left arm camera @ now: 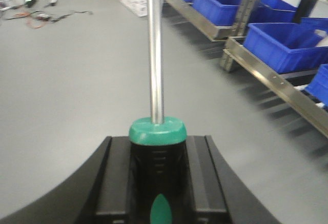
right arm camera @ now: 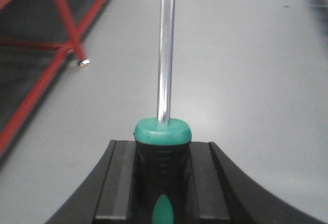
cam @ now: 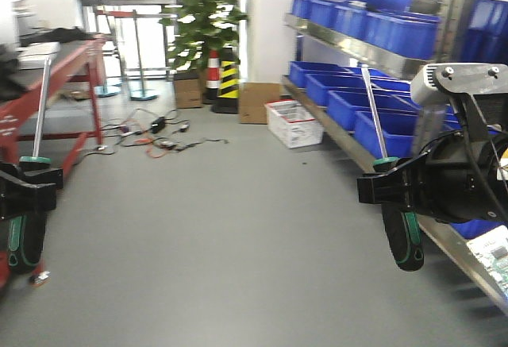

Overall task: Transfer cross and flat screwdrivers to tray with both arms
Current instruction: 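Hold both screwdrivers upright while the base drives to the conveyor tray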

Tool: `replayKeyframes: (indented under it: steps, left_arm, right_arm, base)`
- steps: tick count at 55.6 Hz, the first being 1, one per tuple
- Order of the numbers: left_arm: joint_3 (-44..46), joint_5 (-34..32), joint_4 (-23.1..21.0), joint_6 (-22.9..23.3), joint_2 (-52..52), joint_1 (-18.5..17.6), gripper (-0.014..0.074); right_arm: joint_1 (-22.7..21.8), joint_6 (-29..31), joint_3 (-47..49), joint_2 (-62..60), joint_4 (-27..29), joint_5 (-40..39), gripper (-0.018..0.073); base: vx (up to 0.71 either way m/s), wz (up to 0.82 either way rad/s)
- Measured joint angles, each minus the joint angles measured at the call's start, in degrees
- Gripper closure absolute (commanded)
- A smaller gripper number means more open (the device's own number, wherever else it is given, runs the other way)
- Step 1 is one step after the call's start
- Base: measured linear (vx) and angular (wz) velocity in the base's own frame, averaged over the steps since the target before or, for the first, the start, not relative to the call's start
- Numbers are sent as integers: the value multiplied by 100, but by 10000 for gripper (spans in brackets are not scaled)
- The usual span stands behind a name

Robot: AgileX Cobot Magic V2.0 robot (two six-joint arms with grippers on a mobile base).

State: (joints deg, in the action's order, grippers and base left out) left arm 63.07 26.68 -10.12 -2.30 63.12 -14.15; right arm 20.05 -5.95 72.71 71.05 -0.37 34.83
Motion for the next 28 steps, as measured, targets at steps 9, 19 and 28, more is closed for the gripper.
replayKeyframes:
  steps: [9,19,28]
  left_arm:
    - [0,0,5,0,0,0,594]
    - [0,0,5,0,0,0,594]
    - [0,0,5,0,0,0,594]
  right_arm:
    - [0,0,0,0,0,-7,567]
    - [0,0,0,0,0,-7,567]
    - [0,0,0,0,0,-7,567]
  base:
    - [51,-59]
    - [50,-70]
    - [48,-72]
